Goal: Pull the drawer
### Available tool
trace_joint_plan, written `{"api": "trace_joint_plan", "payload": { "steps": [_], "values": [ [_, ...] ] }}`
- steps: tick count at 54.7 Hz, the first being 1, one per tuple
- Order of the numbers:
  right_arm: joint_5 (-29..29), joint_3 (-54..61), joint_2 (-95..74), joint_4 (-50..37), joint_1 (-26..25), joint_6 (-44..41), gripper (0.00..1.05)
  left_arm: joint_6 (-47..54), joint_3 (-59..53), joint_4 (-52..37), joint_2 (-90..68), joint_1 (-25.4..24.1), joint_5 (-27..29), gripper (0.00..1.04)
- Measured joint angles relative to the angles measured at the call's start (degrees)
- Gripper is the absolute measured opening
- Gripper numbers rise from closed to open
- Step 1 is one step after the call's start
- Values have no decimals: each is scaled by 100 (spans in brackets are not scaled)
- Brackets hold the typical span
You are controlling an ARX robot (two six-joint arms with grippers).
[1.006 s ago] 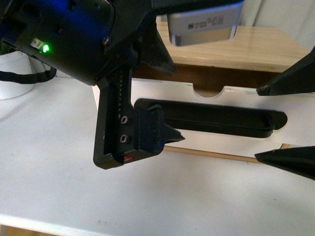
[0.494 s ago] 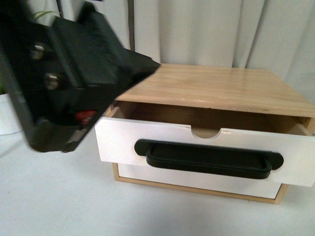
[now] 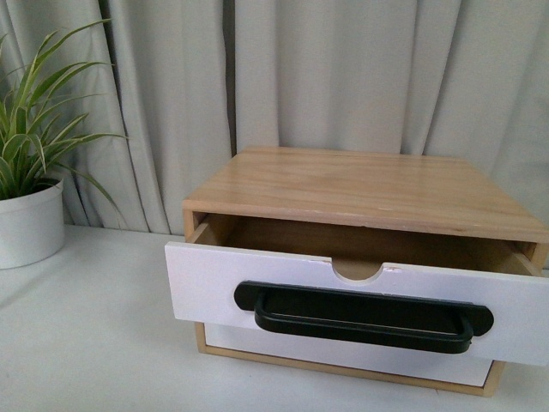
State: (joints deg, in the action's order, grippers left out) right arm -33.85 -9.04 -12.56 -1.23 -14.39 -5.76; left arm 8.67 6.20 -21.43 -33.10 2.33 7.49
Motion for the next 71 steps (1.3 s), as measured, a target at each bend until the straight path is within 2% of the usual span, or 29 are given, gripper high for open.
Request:
{"api": "trace_joint_plan", "payload": {
  "steps": [9,10,11,14,16,19,24,28,37,39,69,71],
  "values": [
    [26,2,57,13,0,229,96,-380,-59,9,66,-92,-59,99],
    [33,2,59,13,0,243,96,-452,-90,-87,63,-125,-188,97],
    [269,4,114,57,90,269,94,-505,-138,-260,72,-155,-376,93],
    [1718,85,417,227,691,382,85,-636,-234,-520,144,-197,-664,84],
    [2468,177,566,238,1069,420,77,-704,-275,-527,234,-203,-717,77],
    [3106,236,697,236,1338,444,67,-750,-337,-457,393,-210,-730,66],
    [3375,326,769,225,1399,479,51,-782,-382,-308,627,-216,-745,50],
    [3362,424,820,214,1408,481,35,-798,-566,-391,748,-216,-752,32],
    [3364,505,914,192,1416,487,5,-839,-566,-83,1110,-219,-748,4],
    [3366,533,935,190,1416,485,1,-863,-566,39,1235,-219,-748,4],
    [3364,866,1233,144,1419,503,1,-872,-566,1143,2328,-219,-750,4],
    [3364,866,1233,144,1419,503,1,-872,-564,1493,2597,-219,-750,4]
  ]
}}
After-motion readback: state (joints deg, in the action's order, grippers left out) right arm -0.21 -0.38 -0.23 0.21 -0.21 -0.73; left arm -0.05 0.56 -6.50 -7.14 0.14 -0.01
